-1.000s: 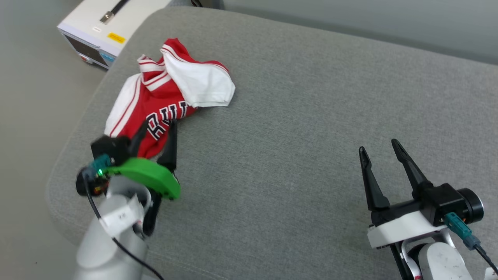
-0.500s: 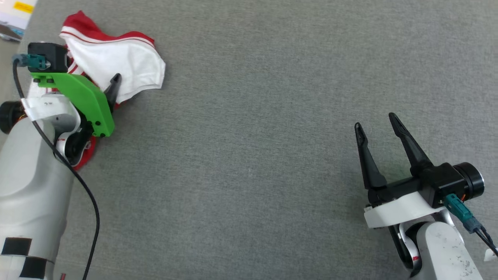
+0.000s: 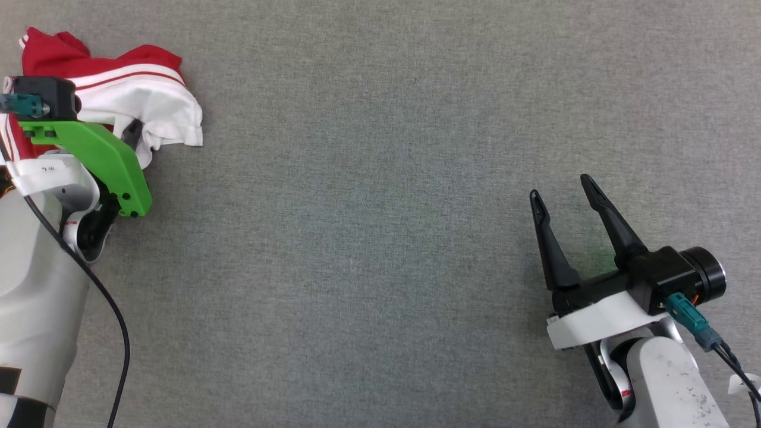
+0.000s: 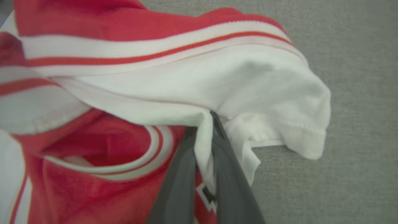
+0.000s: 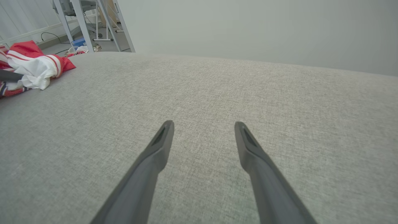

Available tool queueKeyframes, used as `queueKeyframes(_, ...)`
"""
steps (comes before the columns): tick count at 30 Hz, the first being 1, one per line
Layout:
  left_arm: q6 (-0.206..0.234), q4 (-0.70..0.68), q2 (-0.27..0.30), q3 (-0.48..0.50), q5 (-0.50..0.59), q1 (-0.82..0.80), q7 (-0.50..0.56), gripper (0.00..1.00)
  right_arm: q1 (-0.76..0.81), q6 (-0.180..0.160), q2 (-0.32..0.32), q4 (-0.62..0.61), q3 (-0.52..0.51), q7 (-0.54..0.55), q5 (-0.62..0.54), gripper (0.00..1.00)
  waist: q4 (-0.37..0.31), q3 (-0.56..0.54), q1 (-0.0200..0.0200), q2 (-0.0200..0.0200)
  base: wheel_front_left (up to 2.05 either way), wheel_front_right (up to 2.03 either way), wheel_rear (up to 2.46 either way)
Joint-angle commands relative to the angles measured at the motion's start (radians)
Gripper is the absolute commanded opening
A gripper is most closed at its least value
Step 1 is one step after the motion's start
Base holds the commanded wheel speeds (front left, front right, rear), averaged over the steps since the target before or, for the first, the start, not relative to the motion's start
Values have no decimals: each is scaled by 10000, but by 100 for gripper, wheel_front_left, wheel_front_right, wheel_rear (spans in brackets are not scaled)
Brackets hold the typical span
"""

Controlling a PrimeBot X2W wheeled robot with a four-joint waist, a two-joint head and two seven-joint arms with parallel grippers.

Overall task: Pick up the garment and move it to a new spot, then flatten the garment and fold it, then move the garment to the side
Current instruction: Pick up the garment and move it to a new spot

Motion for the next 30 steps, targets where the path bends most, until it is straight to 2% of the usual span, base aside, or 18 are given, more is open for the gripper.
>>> queueKeyframes(1,-34,-52,34,-121,-53,172,-252,0,-49,-9,36,50,27,-92,55,100,61,-465,-1,-1,0,0,0)
queueKeyframes(8,-34,-708,56,-345,-236,568,-1298,0,366,-9,87,231,-314,-92,51,100,49,-1754,-1,-1,0,0,0)
queueKeyframes(16,32,-2036,-547,-1081,-122,1356,-1343,0,1023,-9,114,326,-429,-92,395,100,-142,-3275,-1,-1,0,0,0)
queueKeyframes(24,342,-2789,-1839,-1949,42,1901,-1374,0,1461,-9,116,242,-786,-92,539,100,-789,-4080,-1,-1,0,0,0)
queueKeyframes(30,647,-2344,-3185,-2700,323,1919,-1644,0,1528,-9,117,117,-1174,-92,529,100,-1551,-4161,-1,-1,0,0,0)
